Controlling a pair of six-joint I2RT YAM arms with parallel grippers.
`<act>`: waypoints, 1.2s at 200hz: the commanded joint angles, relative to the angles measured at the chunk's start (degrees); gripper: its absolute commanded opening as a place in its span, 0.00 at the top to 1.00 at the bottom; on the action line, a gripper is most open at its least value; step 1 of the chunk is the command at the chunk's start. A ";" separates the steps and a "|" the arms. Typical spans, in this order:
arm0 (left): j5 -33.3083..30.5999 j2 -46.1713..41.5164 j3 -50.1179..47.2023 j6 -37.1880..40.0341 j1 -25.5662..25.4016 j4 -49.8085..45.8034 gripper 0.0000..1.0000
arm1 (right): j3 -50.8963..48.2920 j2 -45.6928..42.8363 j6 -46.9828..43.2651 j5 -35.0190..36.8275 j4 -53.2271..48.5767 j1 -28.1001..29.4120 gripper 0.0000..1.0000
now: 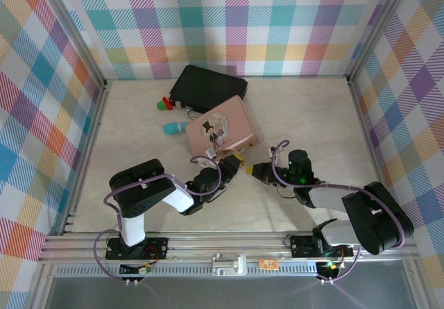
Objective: Unlock a padlock with a key
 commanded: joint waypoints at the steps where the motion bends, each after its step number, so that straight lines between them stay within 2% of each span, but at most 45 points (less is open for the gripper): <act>1: 4.10 0.32 1.41 -3.14 0.11 3.37 1.00 | 1.99 2.41 -0.30 -1.51 3.04 0.30 1.00; 62: 11.58 -0.01 1.42 -4.03 -0.06 3.54 1.00 | 5.59 1.04 -0.86 -1.29 -1.73 -2.56 1.00; 88: 11.29 -0.58 0.90 -4.04 -0.15 3.50 1.00 | 5.61 0.66 -0.45 -0.29 -2.48 -2.69 1.00; 123: 10.33 -0.06 2.10 -4.34 -0.09 3.63 1.00 | 4.19 2.93 4.00 -0.26 1.82 -2.59 1.00; 165: 11.46 0.13 3.75 -3.77 -0.15 3.63 1.00 | 4.90 5.00 8.10 0.97 2.01 -2.76 1.00; 205: 13.49 -0.72 2.76 -3.32 -0.12 3.63 1.00 | 6.76 6.39 13.91 -4.85 4.31 -7.29 1.00; 240: 15.39 -0.57 3.02 -3.47 -0.09 3.72 1.00 | 9.98 7.00 12.62 -9.70 -1.50 -8.65 1.00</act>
